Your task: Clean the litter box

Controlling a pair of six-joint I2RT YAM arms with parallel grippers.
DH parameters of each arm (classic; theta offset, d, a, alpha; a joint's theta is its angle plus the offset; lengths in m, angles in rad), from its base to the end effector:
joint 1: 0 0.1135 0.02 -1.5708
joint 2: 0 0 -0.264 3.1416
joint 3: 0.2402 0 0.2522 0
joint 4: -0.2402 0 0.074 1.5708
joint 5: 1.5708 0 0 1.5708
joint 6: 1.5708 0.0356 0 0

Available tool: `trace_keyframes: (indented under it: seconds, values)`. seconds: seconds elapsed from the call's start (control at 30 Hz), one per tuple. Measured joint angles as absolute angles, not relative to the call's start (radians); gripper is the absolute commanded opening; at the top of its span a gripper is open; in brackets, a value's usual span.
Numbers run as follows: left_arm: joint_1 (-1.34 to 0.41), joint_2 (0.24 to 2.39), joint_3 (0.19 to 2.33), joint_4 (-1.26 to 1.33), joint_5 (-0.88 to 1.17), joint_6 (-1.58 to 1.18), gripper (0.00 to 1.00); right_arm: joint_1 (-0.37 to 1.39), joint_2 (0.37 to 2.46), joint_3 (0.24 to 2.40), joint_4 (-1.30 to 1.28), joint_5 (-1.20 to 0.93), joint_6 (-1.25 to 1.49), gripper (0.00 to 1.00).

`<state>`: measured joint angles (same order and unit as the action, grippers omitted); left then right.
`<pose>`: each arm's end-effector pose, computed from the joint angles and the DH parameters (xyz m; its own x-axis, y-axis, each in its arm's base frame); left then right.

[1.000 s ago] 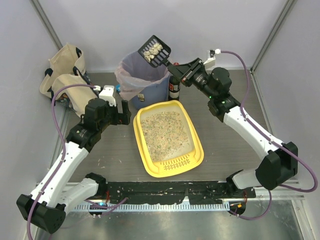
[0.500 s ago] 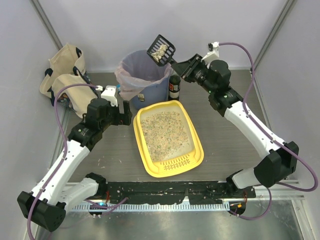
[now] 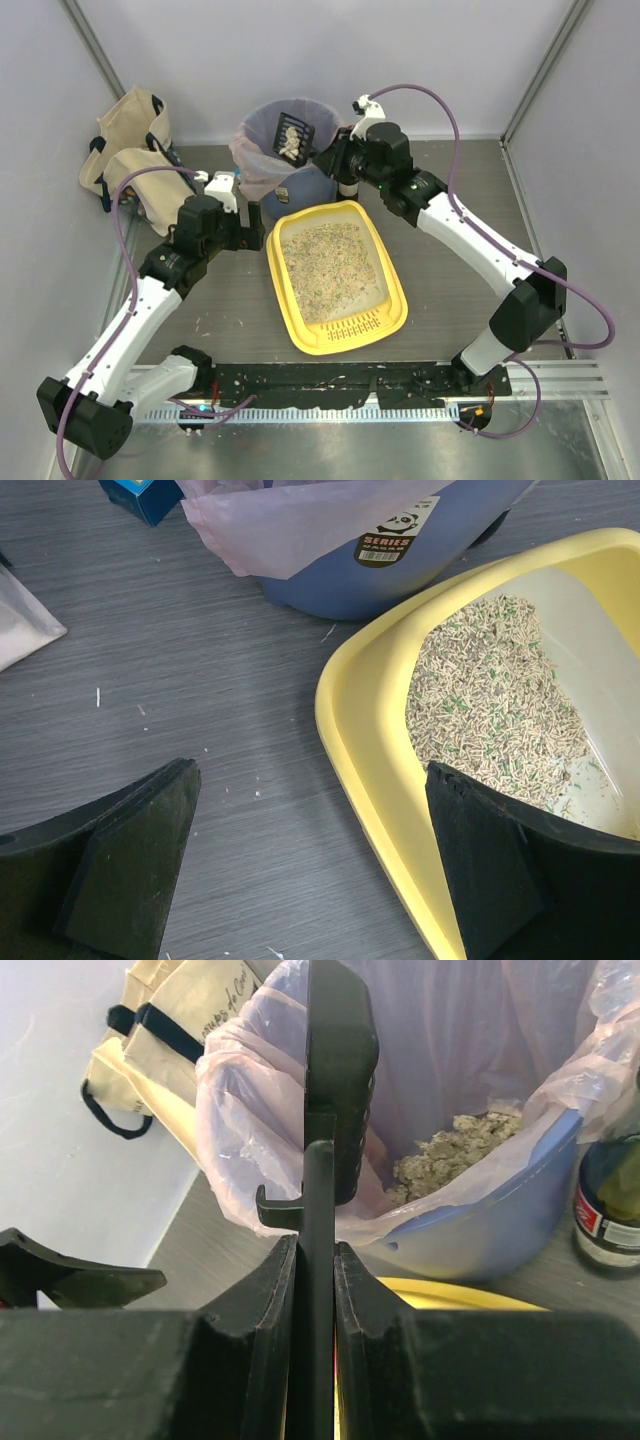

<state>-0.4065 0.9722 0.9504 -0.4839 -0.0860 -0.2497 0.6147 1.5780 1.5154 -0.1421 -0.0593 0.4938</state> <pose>0.1971 -0.0815 0.3332 -0.5114 -0.0479 -0.8580 0.2049 0.9629 -0.1759 0.3071 0.2194 0.3998 -0.4416 0.2675 -0.8564 -0.4699 0.7442 0.4747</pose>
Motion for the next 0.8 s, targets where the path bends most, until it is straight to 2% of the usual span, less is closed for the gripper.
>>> trace_keyframes:
  seconds: [0.3,0.8]
  values:
    - [-0.406,0.974,0.950,-0.484,-0.086,-0.250,1.00,0.620,1.600,1.567,-0.196,0.027,0.357,0.01]
    - [-0.406,0.982,0.950,-0.485,-0.086,-0.249,1.00,0.728,1.650,1.612,-0.232,0.016,-0.009,0.01]
